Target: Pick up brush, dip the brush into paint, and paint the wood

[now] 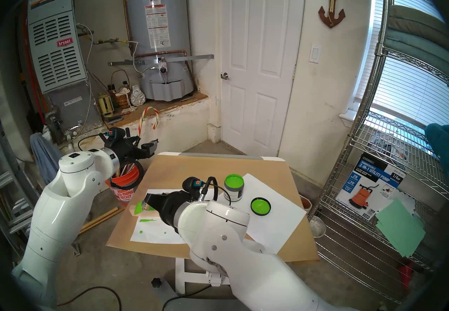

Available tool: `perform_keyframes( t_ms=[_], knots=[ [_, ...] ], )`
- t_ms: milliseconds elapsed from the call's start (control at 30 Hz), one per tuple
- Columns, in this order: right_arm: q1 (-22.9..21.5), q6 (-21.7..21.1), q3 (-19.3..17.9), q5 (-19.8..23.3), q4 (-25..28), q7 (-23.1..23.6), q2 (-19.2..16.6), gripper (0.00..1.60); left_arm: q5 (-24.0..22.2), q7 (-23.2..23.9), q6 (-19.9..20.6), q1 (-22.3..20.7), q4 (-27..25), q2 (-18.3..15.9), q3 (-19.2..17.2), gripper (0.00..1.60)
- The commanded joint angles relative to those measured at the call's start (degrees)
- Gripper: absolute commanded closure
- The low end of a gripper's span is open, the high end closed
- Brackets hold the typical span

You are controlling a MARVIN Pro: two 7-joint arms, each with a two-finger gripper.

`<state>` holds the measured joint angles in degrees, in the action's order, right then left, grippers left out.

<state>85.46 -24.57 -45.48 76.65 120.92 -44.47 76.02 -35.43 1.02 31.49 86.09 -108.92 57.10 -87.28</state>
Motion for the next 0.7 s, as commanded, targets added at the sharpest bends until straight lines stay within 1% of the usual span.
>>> perform_keyframes(
  t_ms=[0, 667],
  knots=[
    [-1.0, 0.5, 0.4, 0.0, 0.1, 0.6, 1.4, 1.6, -0.1, 0.0, -0.1, -0.5, -0.9, -0.1, -0.5, 0.0],
    [-2.1, 1.4, 0.6, -0.4, -2.6, 1.2, 2.0, 1.6, -0.1, 0.0, -0.1, -0.5, -0.9, -0.1, -0.5, 0.0]
  ],
)
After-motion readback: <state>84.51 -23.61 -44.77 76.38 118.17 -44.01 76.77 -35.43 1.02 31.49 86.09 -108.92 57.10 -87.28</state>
